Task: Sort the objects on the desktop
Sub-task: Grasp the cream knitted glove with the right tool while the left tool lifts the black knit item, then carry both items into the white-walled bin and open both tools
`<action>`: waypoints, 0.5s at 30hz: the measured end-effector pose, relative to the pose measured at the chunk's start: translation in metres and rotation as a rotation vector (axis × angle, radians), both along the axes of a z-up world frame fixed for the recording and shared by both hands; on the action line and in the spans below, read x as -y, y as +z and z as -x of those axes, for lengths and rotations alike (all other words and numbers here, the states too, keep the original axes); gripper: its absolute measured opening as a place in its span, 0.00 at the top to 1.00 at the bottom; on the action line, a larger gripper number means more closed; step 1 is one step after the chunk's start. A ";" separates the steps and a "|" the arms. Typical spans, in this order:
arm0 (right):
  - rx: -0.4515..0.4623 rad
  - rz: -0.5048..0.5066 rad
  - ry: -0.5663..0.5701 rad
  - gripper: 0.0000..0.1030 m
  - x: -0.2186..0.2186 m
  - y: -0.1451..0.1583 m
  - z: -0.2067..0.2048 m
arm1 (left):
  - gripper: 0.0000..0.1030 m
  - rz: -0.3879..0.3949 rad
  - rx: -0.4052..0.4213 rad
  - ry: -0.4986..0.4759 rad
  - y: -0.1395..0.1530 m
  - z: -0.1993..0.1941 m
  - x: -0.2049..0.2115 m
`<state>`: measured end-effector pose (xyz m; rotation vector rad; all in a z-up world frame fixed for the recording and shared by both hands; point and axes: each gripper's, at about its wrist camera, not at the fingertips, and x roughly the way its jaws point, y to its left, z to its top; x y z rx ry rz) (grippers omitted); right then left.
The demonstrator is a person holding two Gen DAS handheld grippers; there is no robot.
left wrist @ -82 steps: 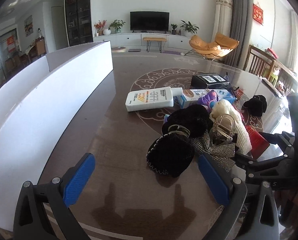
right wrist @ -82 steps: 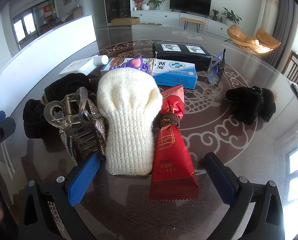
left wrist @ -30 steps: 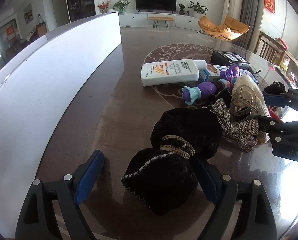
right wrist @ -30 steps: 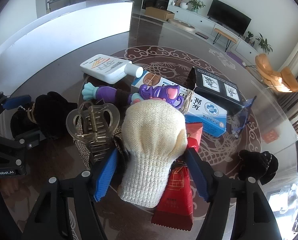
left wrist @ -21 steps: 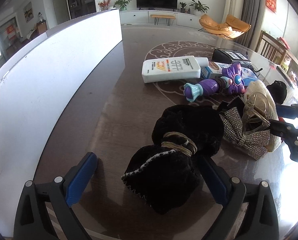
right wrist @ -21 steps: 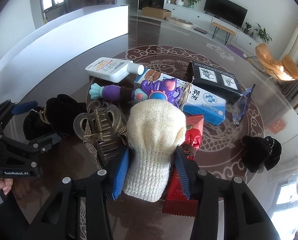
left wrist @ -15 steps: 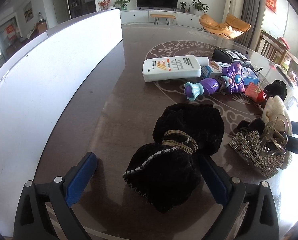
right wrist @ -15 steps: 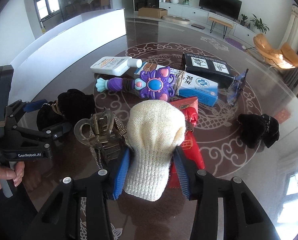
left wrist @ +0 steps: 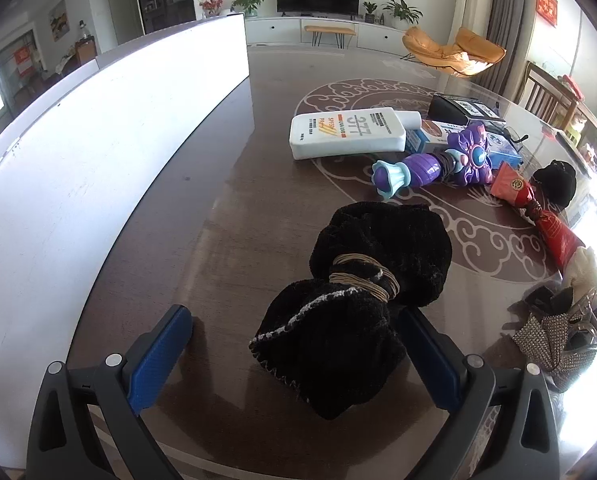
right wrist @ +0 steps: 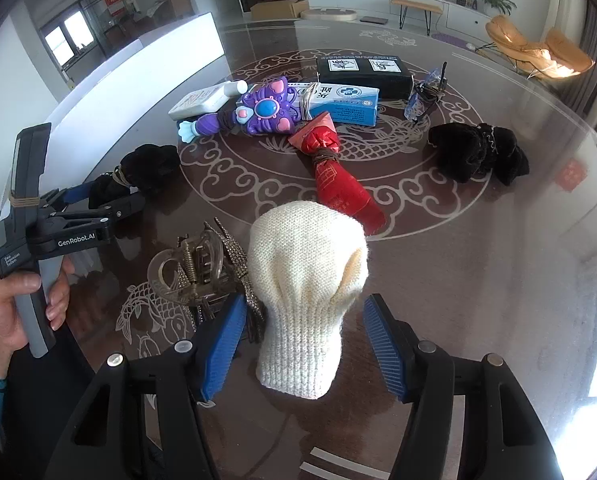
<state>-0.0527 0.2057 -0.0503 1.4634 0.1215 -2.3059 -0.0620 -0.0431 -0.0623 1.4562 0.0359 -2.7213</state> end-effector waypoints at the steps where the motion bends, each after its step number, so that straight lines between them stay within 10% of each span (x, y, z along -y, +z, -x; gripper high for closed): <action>1: 0.019 0.039 -0.022 0.39 -0.003 0.001 0.004 | 0.00 -0.001 0.006 0.000 0.000 -0.001 0.000; 8: 0.106 0.178 -0.136 0.39 -0.024 -0.005 0.023 | 0.02 -0.028 -0.002 0.001 0.001 -0.004 0.002; 12: 0.093 0.135 -0.069 0.53 -0.008 -0.008 0.027 | 0.62 -0.118 -0.047 -0.029 0.012 -0.009 0.010; 15: 0.037 0.080 -0.054 0.57 -0.007 0.008 0.022 | 0.66 -0.255 -0.093 0.004 0.022 -0.014 0.031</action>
